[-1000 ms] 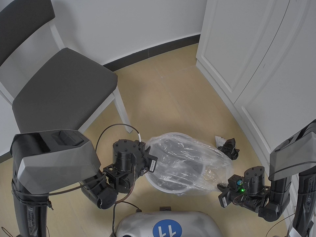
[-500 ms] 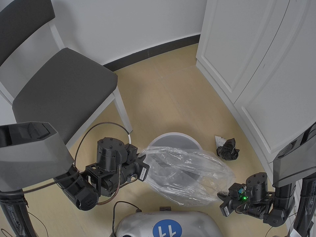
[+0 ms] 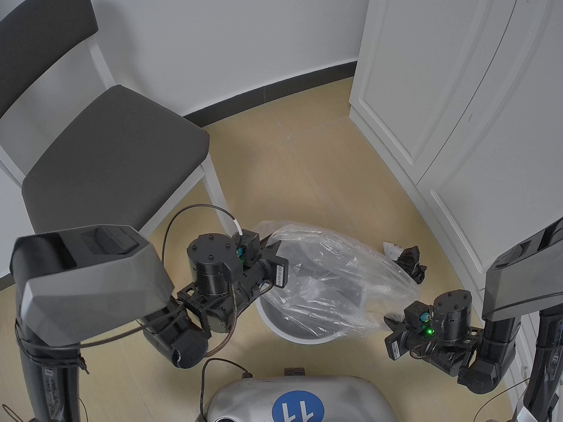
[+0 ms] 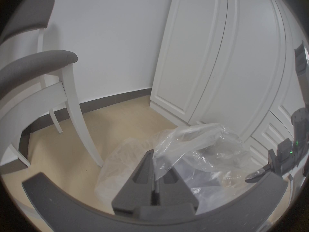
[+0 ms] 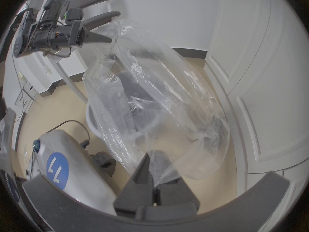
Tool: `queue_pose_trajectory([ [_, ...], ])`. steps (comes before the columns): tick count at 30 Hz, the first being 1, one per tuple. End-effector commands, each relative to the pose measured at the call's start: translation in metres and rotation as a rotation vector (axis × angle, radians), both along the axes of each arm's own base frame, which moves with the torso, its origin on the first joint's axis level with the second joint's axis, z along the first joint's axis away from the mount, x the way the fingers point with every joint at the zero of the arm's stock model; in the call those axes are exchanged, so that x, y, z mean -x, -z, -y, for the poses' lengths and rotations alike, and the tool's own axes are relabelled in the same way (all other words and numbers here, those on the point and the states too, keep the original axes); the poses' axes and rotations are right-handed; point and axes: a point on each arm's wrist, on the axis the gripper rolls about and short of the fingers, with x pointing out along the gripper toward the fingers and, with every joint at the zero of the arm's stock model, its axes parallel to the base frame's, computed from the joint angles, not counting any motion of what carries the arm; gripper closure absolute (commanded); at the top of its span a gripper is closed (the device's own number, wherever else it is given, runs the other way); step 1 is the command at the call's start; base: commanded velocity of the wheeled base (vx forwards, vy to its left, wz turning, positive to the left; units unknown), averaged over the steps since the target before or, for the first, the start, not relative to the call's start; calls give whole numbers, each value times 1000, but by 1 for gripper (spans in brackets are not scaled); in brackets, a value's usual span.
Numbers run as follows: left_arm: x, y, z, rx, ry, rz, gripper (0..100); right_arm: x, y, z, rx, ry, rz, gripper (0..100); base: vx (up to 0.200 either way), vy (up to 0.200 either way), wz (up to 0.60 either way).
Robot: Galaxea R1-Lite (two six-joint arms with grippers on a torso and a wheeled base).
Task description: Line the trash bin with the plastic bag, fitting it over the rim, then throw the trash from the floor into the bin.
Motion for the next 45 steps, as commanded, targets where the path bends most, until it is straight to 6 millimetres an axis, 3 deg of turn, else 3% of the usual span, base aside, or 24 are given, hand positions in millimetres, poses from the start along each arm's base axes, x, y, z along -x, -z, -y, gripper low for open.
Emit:
queue_pose_trajectory([
  [1,-10,27,16,12,-8,-17,100,-14,-5,0,-29,46,59,100,0,0,0],
  [7,-17,29,22,79,-10,-15,100,-26,-1,-3,-62,74,71,100,0,0,0],
  [22,-22,60,23,51,-11,-43,100,-42,13,3,-59,133,61,100,0,0,0],
  [28,3,40,8,-30,14,-81,100,-24,1,-1,-59,94,59,100,0,0,0],
  [35,36,3,-17,-166,48,-181,100,12,-11,-3,-26,9,27,100,0,0,0],
  [45,62,-25,-39,-255,98,-317,100,40,-8,12,105,-53,-42,100,0,0,0],
])
